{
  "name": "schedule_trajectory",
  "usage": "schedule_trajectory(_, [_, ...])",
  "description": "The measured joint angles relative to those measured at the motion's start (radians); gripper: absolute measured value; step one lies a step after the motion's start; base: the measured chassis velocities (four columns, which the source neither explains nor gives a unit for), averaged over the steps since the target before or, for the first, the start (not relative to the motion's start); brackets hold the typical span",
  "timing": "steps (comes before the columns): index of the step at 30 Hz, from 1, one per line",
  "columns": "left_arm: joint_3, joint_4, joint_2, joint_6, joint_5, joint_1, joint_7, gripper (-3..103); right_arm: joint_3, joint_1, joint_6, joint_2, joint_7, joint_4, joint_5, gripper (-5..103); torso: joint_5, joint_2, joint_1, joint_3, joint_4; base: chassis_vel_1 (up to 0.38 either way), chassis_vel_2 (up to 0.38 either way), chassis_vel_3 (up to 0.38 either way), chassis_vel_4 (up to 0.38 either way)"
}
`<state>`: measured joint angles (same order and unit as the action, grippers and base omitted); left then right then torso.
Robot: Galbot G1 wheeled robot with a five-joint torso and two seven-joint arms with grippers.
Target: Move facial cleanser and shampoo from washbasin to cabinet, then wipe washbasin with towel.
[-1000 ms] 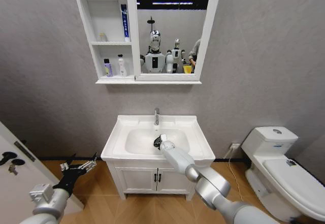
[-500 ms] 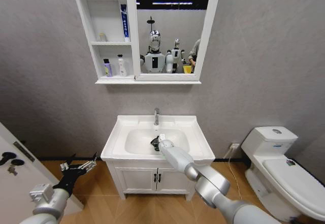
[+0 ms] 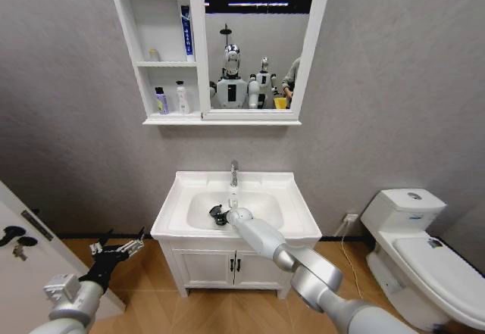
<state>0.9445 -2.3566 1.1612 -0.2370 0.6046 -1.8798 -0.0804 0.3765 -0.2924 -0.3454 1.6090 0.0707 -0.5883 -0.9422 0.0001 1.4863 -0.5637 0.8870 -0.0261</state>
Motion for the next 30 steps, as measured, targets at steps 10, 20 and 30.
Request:
schedule_trajectory(10, [0.000, 0.000, 0.000, 0.000, 0.000, 0.000, 0.000, 100, 0.005, 0.000, 0.028, 0.000, 0.029, 0.023, 0.031, 5, -0.0001, 0.000, 0.000, 0.000, -0.0003, 0.000, 0.000, 0.000, 0.000])
schedule_trajectory(20, [0.000, 0.000, 0.000, 0.000, 0.000, 0.000, 0.000, 100, -0.012, -0.031, -0.019, -0.001, -0.114, 0.047, 0.215, 5, 0.0000, 0.000, 0.000, 0.000, -0.0002, 0.000, 0.000, 0.000, 0.000])
schedule_trajectory(30, [0.000, 0.000, 0.000, 0.000, 0.000, 0.000, 0.000, 100, -0.028, -0.018, -0.081, -0.017, -0.209, 0.007, 0.252, 5, 0.0000, 0.000, 0.000, 0.000, 0.0003, 0.000, 0.000, 0.000, 0.000])
